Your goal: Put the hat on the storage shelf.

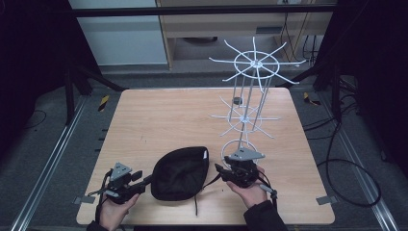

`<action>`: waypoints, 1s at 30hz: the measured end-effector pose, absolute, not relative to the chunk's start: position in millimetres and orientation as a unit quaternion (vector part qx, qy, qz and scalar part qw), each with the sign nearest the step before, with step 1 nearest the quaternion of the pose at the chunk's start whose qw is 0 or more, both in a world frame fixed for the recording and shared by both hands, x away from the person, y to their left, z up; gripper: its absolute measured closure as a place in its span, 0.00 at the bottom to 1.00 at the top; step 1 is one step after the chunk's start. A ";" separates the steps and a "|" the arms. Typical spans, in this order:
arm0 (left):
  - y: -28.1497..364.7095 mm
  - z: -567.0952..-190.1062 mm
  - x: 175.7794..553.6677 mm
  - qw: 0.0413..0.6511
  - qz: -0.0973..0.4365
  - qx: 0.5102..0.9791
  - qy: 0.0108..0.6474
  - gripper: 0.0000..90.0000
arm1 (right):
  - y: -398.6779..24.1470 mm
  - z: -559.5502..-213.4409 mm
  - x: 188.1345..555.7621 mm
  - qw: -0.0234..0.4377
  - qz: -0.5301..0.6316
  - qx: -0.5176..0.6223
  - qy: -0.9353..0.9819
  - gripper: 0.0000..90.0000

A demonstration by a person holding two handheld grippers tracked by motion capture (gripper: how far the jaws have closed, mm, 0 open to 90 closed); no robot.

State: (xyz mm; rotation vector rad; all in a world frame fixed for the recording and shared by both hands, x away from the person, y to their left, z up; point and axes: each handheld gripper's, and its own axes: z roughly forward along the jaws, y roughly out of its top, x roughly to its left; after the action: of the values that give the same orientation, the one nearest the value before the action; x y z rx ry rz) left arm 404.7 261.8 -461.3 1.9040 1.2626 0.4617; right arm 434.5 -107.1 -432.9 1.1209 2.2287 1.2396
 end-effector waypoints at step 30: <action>244.5 -482.1 420.1 0.329 0.128 0.778 0.519 0.82 | -54.1 -468.3 469.7 0.144 0.370 0.420 0.816 0.80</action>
State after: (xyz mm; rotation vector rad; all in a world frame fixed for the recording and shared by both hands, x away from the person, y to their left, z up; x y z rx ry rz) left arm 420.1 244.5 -482.1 2.0361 1.3578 0.3361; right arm 469.7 -54.1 -468.3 1.2124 2.3521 1.0675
